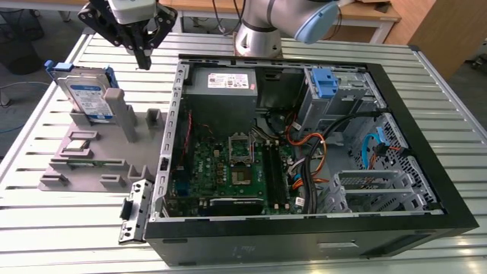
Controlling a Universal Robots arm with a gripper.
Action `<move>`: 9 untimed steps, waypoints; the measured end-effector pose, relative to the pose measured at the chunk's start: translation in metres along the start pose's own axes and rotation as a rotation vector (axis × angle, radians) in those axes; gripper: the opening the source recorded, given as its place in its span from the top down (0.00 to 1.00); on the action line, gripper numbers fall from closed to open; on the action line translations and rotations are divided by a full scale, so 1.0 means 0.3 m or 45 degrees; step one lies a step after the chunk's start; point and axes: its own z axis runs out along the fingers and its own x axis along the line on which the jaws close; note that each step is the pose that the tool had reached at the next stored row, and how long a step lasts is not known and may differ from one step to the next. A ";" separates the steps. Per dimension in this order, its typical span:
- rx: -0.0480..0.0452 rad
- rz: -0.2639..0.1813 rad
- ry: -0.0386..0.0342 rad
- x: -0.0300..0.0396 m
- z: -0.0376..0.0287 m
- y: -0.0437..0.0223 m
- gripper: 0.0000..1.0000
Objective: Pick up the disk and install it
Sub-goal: 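Reach for the disk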
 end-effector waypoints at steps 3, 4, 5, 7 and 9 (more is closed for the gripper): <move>0.000 0.000 -0.0003 0.001 0.000 0.000 0.89; 0.000 0.000 -0.0003 0.002 0.000 0.000 0.89; 0.000 0.000 -0.0003 0.004 0.000 0.000 0.89; 0.000 0.000 -0.0003 0.006 0.000 0.000 0.89; 0.000 0.000 -0.0003 0.010 0.000 -0.001 0.89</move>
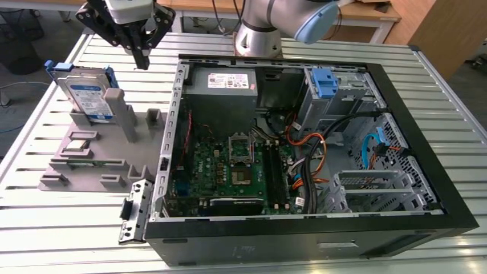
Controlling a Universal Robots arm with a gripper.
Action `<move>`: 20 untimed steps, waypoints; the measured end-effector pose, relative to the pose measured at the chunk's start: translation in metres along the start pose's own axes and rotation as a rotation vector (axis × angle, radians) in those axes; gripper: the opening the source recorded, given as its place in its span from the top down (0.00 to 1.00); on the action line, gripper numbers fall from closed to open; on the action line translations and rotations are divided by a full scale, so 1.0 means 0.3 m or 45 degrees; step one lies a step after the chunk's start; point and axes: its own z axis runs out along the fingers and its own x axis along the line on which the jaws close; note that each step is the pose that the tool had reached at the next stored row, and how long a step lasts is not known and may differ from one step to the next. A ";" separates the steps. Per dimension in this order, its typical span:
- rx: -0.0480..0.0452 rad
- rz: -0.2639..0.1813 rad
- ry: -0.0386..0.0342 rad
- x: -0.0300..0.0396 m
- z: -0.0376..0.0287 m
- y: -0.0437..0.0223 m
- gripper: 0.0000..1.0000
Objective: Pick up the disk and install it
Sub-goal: 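Reach for the disk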
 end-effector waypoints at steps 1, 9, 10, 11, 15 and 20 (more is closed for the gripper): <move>0.000 0.000 0.0000 0.002 0.000 0.000 0.89; 0.000 0.000 -0.0001 0.014 0.000 -0.001 0.89; 0.000 0.000 0.0000 0.015 0.000 -0.001 0.89; 0.000 0.000 0.0001 0.015 0.000 -0.001 0.89; 0.000 0.000 -0.0001 0.020 0.001 -0.002 0.89; 0.000 0.000 0.0000 0.048 0.002 -0.004 0.89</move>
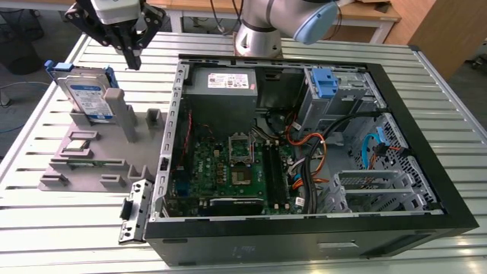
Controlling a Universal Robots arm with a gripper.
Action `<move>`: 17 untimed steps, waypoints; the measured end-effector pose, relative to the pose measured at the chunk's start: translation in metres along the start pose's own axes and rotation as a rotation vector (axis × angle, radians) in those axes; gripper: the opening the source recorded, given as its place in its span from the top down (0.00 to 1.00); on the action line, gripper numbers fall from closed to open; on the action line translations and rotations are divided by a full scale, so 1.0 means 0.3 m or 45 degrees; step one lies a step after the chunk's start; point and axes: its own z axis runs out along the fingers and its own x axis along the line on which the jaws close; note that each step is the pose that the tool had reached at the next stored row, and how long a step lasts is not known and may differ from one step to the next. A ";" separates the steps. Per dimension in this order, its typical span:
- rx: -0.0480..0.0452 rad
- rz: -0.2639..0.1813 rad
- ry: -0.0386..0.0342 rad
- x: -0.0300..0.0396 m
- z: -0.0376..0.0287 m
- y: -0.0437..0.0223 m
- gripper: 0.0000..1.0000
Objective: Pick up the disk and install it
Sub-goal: 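Reach for the disk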
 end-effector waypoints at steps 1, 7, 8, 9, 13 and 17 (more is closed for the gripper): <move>0.000 0.000 0.0000 0.008 0.000 -0.001 0.89; 0.000 0.000 -0.0004 0.055 0.002 -0.004 0.89; 0.000 0.000 -0.0003 0.064 0.003 -0.005 0.89; 0.000 0.000 -0.0004 0.071 0.003 -0.006 0.89; 0.000 0.000 -0.0003 0.096 0.004 -0.008 0.89; 0.000 0.000 -0.0004 0.107 0.004 -0.008 0.89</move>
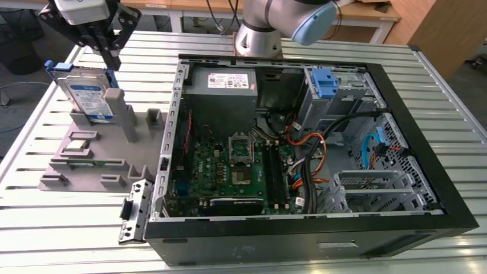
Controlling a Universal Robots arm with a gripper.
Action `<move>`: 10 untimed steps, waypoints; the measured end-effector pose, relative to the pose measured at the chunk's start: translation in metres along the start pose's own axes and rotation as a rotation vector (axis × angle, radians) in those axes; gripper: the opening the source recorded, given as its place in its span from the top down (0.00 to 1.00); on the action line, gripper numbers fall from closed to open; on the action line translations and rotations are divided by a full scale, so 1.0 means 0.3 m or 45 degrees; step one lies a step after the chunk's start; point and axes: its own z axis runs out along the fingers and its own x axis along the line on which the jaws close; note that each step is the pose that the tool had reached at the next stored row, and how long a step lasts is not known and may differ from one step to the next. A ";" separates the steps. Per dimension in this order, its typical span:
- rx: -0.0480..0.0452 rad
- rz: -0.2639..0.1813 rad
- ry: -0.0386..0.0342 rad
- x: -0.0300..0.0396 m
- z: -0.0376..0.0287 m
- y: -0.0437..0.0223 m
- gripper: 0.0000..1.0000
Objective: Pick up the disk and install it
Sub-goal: 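Reach for the disk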
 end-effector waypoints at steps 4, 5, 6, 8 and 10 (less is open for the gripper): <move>0.000 0.000 0.0000 0.002 0.000 0.000 0.89; 0.000 0.000 0.0001 0.002 0.000 0.000 0.89; 0.000 0.000 0.0001 0.002 0.000 0.000 0.89; 0.000 0.000 0.0001 0.002 0.000 0.000 0.89; 0.000 0.000 0.0001 0.002 0.000 0.000 0.89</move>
